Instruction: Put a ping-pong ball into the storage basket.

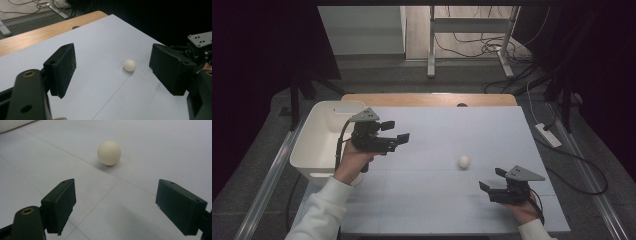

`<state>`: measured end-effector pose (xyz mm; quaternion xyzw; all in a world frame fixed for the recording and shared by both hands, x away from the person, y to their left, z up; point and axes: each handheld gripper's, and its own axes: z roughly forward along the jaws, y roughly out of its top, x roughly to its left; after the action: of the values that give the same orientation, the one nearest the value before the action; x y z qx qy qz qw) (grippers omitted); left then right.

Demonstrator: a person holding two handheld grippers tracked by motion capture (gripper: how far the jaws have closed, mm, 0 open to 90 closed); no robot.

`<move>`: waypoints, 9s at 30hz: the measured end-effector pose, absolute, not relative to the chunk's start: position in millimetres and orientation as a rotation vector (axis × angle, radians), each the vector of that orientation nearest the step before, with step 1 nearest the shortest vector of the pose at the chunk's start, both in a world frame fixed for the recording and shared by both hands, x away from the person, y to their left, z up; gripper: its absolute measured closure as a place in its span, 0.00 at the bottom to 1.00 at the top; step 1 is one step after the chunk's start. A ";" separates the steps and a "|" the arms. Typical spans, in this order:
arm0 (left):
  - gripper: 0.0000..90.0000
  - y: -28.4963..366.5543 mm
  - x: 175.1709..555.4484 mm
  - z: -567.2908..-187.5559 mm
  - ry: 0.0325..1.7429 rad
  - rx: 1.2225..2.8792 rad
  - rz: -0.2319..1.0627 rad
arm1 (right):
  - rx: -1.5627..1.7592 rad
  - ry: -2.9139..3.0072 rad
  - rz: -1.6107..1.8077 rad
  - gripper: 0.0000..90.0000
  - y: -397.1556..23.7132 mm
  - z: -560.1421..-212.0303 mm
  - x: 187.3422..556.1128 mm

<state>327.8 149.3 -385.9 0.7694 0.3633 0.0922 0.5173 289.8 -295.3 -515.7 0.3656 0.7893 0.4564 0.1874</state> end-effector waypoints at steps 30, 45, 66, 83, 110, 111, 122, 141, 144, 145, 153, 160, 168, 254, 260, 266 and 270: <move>0.25 120.7 323.0 -413.9 0.810 1.936 0.130 | 1.034 2.210 1.294 0.18 -295.4 -513.8 290.3; 0.25 103.6 322.3 -423.4 0.788 1.989 0.107 | 1.020 2.213 1.296 0.19 -294.5 -513.7 291.4; 0.25 84.9 327.0 -439.8 0.770 2.046 0.077 | 1.018 2.218 1.287 0.19 -292.6 -514.0 292.5; 0.25 70.3 331.9 -453.5 0.772 2.069 0.044 | 1.021 2.210 1.294 0.19 -293.7 -513.3 292.1; 0.25 31.8 344.6 -471.4 0.740 2.129 0.015 | 1.042 2.204 1.317 0.19 -295.7 -513.1 291.0; 0.25 31.8 344.6 -471.4 0.740 2.129 0.015 | 1.042 2.204 1.317 0.19 -295.7 -513.1 291.0; 0.25 20.6 350.7 -480.4 0.746 2.145 -0.006 | 1.036 2.207 1.313 0.19 -295.8 -513.7 291.2; 0.25 7.2 360.2 -489.8 0.761 2.162 -0.020 | 1.042 2.211 1.310 0.19 -296.5 -514.6 291.4; 0.25 5.4 361.2 -491.0 0.764 2.164 -0.020 | 1.040 2.209 1.311 0.19 -296.5 -514.5 291.3; 0.25 4.8 361.5 -491.4 0.763 2.168 -0.020 | 1.040 2.209 1.311 0.19 -296.4 -514.4 291.2; 0.25 0.5 364.5 -493.2 0.763 2.183 -0.009 | 1.038 2.211 1.310 0.19 -296.2 -514.5 291.2; 0.25 -3.7 366.0 -494.5 0.757 2.186 -0.009 | 1.038 2.212 1.310 0.19 -296.3 -514.6 291.2; 0.25 -10.6 368.4 -498.7 0.746 2.205 0.007 | 1.038 2.212 1.309 0.19 -296.2 -514.6 291.0; 0.56 -56.3 399.0 -516.4 0.764 2.229 -0.029 | 1.031 2.214 1.314 0.19 -296.8 -514.9 290.9; 0.56 -51.9 396.4 -509.5 0.761 2.223 -0.001 | 1.029 2.213 1.314 0.19 -296.8 -514.8 290.7; 0.56 -44.3 390.2 -503.5 0.756 2.200 0.019 | 1.027 2.215 1.312 0.19 -296.7 -514.8 290.9; 0.56 -39.9 387.3 -500.9 0.749 2.201 0.031 | 1.025 2.217 1.308 0.19 -296.5 -514.9 290.9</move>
<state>387.3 -39.9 -500.9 0.8688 0.2958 0.0123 0.3970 290.9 -296.5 -514.9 0.3636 0.7864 0.4641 0.1842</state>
